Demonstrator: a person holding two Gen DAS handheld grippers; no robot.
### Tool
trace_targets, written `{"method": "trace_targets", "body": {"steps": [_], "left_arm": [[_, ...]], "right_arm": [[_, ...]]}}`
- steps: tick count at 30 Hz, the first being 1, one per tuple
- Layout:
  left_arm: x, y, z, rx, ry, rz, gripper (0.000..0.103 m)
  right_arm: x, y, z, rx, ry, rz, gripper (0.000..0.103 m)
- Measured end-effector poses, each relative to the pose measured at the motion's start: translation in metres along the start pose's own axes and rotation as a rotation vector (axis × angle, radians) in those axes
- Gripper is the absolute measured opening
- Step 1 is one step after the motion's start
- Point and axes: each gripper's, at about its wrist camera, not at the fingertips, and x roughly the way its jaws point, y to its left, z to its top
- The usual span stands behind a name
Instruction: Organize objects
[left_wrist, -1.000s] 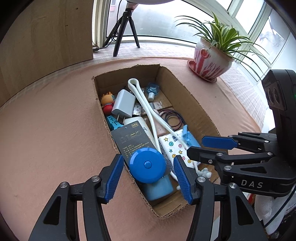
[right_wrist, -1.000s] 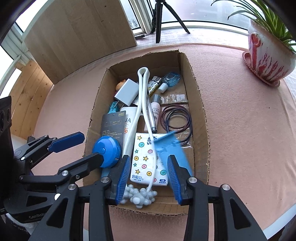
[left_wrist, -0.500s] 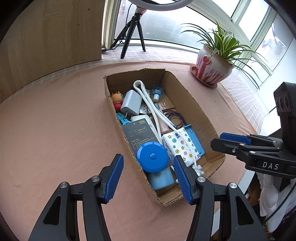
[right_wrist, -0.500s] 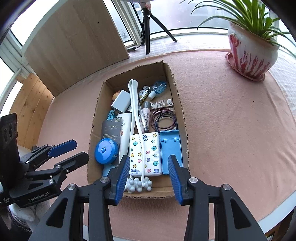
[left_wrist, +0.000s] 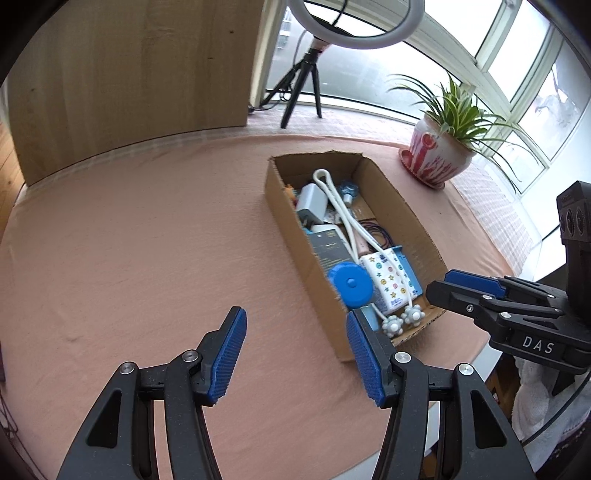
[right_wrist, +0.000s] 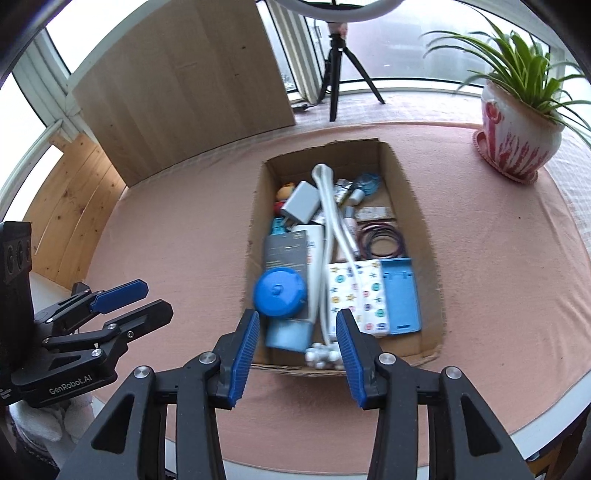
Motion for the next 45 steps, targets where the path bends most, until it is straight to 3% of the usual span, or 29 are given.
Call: {"method": "trace_targets", "body": {"steps": [15, 23, 25, 26, 35, 45], "left_arm": [[-0.068, 0.091, -0.029, -0.092, -0.069, 0.088, 0.068], [-0.086, 0.138, -0.048, -0.147, -0.066, 0.179, 0.071], [-0.089, 0.148, -0.053, -0.165, -0.061, 0.217, 0.078], [-0.091, 0.154, -0.056, -0.176, -0.061, 0.232, 0.084], [-0.088, 0.180, -0.075, -0.208, -0.042, 0.266, 0.085], [-0.075, 0.183, -0.078, -0.207, -0.015, 0.272, 0.085]], "right_arm": [[0.022, 0.105, -0.010, -0.070, -0.004, 0.023, 0.044], [0.036, 0.145, -0.015, -0.109, -0.021, -0.003, 0.047], [0.040, 0.153, -0.017, -0.125, -0.030, -0.025, 0.047], [0.041, 0.156, -0.018, -0.130, -0.030, -0.029, 0.048], [0.051, 0.171, -0.027, -0.141, -0.034, -0.046, 0.048], [0.056, 0.169, -0.031, -0.105, -0.034, -0.059, 0.051]]}}
